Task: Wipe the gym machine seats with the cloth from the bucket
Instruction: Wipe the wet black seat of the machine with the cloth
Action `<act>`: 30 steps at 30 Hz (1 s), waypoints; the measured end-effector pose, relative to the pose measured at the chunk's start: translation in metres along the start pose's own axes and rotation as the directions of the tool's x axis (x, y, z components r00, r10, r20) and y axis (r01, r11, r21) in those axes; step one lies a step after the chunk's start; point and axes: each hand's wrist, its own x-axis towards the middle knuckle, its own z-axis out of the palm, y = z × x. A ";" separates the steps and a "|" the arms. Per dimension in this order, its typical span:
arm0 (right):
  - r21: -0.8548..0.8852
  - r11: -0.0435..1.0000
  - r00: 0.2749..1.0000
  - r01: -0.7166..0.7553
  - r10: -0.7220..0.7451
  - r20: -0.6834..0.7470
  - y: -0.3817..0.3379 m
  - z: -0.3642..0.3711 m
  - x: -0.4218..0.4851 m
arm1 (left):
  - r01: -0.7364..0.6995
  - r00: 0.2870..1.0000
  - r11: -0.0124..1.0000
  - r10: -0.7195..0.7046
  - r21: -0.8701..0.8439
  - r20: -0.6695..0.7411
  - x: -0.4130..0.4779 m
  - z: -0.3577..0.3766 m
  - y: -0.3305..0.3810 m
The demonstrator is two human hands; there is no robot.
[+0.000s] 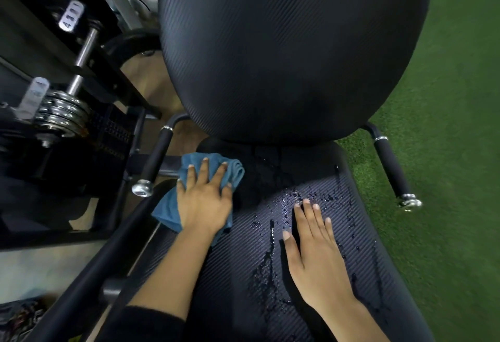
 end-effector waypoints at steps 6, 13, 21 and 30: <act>0.017 1.000 1.000 -0.003 0.004 -0.015 0.000 -0.002 -0.004 | -0.256 0.967 0.966 0.255 -0.021 -0.018 -0.054 0.002 -0.024; -0.008 1.000 1.000 0.019 -0.019 -0.011 -0.007 -0.004 -0.008 | -0.071 0.997 0.997 0.071 0.024 -0.004 -0.028 0.001 -0.004; 0.018 0.999 0.999 0.037 -0.036 -0.012 -0.016 -0.003 -0.019 | 0.041 0.999 0.999 -0.041 -0.012 -0.007 -0.059 -0.007 -0.041; -0.013 0.998 0.998 0.063 -0.063 -0.003 -0.025 0.003 -0.028 | -0.123 0.992 0.992 0.122 -0.035 -0.020 -0.099 -0.005 -0.059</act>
